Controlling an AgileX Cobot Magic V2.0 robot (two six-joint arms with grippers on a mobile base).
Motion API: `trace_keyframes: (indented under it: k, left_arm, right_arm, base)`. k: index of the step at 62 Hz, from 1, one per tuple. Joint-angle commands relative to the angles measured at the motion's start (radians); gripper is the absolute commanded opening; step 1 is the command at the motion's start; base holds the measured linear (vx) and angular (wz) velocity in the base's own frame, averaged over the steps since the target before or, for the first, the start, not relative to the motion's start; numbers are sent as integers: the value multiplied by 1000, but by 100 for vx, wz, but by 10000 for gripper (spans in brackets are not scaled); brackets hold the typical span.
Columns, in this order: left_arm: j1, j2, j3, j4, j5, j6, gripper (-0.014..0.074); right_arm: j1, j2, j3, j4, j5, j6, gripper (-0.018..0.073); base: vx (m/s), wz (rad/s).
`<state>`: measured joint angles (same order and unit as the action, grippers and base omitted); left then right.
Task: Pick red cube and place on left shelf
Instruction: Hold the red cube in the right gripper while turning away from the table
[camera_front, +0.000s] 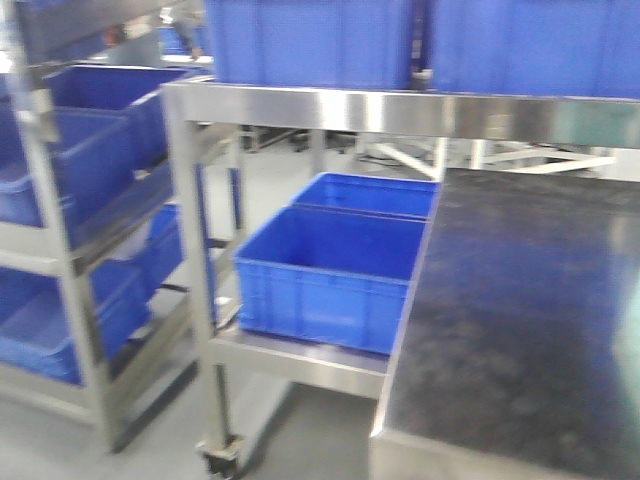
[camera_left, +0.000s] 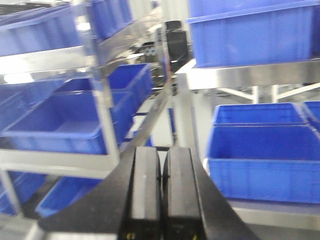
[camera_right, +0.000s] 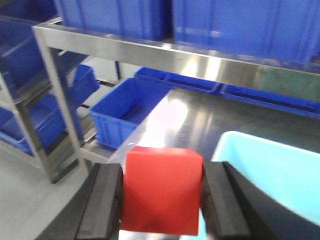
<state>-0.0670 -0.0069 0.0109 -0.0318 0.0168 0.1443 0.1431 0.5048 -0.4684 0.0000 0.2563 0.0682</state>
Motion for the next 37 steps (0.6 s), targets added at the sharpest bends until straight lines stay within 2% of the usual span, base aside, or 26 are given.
trace_keyframes:
  k: [1, 37]
  left_arm:
    - [-1, 8, 22, -10, -82, 1, 106]
    - [-1, 8, 22, -10, -82, 1, 106]
  right_arm:
    - [-4, 2, -30, 0, -93, -8, 70]
    - [-4, 2, -30, 0, -93, -8, 70]
  base:
    - [-16, 50]
    - [-21, 45]
